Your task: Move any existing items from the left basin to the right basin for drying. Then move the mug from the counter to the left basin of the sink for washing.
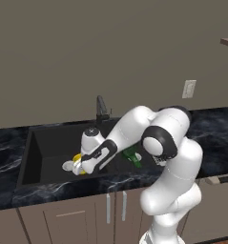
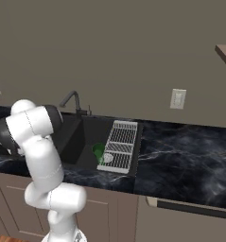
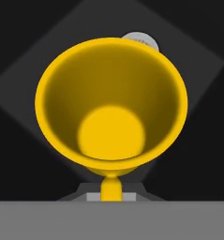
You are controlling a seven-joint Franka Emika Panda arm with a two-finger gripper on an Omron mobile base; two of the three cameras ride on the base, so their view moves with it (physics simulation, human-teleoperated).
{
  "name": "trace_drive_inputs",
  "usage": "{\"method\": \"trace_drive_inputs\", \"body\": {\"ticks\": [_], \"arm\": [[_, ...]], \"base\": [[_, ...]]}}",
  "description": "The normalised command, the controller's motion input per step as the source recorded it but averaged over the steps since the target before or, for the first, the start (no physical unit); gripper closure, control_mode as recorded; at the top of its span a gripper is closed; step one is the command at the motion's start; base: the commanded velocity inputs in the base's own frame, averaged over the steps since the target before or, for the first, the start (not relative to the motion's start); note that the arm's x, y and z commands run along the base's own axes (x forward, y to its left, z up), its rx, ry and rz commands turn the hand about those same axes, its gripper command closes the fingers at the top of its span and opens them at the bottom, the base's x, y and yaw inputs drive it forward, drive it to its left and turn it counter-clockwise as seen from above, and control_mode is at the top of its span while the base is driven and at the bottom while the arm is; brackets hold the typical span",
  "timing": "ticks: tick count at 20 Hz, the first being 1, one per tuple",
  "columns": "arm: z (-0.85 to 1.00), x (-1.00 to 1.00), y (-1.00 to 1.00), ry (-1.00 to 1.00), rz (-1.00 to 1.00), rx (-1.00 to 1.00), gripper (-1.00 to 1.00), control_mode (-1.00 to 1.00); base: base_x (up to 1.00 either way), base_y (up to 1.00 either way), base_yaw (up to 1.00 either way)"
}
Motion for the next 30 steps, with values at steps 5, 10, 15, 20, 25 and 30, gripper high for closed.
{"method": "trace_drive_inputs", "body": {"ticks": [5,10,15,20,25,30], "arm": [[-0.11,0.25,0.00,0.03,0.00,0.00,1.00,-1.00],[-0.15,0.31,0.04,0.04,0.00,0.00,1.00,-1.00],[-0.20,0.25,0.06,0.01,0.00,0.00,1.00,-1.00],[-0.21,0.18,0.07,0.00,0.00,0.00,1.00,-1.00],[-0.20,0.14,0.07,0.00,0.00,0.00,1.00,-1.00],[-0.16,0.12,0.03,0.00,0.00,0.00,1.00,-1.00]], "base": [[0.00,0.00,0.00],[0.00,0.00,0.00],[0.00,0.00,0.00],[0.00,0.00,0.00],[0.00,0.00,0.00],[0.00,0.00,0.00]]}}
